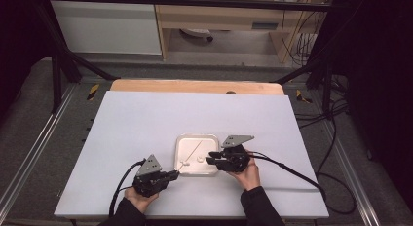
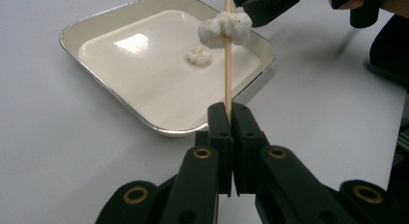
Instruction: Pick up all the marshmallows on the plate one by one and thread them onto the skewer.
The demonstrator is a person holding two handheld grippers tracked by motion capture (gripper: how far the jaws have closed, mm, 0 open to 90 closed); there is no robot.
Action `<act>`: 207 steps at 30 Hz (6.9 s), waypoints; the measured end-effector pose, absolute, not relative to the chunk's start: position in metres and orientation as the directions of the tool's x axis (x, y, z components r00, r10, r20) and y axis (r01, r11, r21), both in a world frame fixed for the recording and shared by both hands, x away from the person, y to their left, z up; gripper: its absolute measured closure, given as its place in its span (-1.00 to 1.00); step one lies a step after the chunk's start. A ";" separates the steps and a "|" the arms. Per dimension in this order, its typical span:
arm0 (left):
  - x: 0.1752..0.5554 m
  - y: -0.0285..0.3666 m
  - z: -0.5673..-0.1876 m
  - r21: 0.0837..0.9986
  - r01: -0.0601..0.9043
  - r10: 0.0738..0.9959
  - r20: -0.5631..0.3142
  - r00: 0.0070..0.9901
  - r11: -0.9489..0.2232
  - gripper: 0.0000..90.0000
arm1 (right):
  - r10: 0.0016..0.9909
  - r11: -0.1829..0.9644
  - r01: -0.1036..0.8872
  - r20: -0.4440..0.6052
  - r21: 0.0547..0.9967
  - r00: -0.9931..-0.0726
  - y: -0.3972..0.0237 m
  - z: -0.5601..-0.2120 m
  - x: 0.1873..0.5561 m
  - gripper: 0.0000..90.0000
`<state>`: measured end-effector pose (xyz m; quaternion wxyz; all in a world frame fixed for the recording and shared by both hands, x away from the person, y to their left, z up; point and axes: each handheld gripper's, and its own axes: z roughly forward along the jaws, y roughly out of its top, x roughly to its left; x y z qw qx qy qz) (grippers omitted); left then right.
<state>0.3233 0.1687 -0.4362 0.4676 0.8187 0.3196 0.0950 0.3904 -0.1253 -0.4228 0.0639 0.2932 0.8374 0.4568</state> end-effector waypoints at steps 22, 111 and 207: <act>0.322 0.167 -0.436 0.831 0.427 0.604 -0.144 0.784 -0.357 0.96 | 0.507 0.191 0.485 0.337 0.854 -0.793 -0.149 -0.382 0.396 0.61; 0.320 0.155 -0.435 0.818 0.411 0.568 -0.128 0.813 -0.403 0.97 | 0.338 0.150 0.634 0.563 0.758 -0.754 -0.117 -0.413 0.398 0.75; 0.325 0.175 -0.438 0.825 0.447 0.610 -0.164 0.776 -0.347 0.96 | 0.538 0.466 0.431 0.139 0.773 -0.831 -0.095 -0.437 0.414 0.60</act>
